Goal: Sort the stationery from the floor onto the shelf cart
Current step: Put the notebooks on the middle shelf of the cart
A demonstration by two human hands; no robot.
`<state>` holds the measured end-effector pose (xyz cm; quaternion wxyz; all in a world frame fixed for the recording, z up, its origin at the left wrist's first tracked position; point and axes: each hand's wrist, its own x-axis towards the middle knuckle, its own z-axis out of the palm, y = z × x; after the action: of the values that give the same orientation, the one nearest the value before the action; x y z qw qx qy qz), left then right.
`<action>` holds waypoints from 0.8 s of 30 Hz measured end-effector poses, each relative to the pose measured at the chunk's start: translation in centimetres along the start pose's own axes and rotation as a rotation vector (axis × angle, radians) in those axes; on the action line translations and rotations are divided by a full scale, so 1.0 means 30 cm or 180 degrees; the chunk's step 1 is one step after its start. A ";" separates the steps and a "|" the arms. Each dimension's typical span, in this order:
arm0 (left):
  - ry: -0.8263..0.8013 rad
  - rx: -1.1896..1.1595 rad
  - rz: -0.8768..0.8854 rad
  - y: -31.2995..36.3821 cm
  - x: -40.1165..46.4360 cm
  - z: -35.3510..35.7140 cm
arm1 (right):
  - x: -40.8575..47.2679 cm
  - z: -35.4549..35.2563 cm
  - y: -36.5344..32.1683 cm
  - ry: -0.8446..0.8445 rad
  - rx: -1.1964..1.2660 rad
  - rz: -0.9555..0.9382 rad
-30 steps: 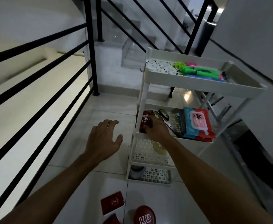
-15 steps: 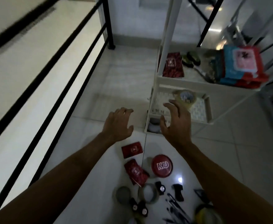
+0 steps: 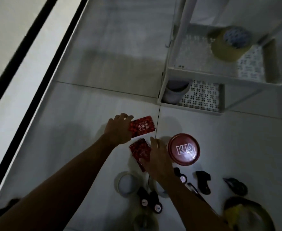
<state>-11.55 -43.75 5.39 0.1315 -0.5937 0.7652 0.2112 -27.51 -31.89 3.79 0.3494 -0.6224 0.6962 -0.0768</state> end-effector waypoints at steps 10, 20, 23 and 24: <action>0.0145 -0.0005 0.0309 0.029 0.140 0.209 | 0.059 0.194 0.101 -0.0313 -0.0720 0.0601; 0.0273 0.0006 0.0195 0.012 0.179 0.282 | 0.079 0.276 0.075 0.0109 -0.0674 0.0710; 0.0347 0.0071 0.0213 0.007 0.190 0.301 | 0.083 0.300 0.081 0.0230 -0.0752 0.0631; 0.0368 0.0120 0.0227 0.004 0.194 0.302 | 0.083 0.301 0.087 0.0220 -0.0738 0.0606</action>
<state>-13.63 -44.33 -5.17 0.0906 -0.5747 0.7961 0.1667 -24.31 -30.66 -5.33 0.2567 -0.5867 0.7678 0.0162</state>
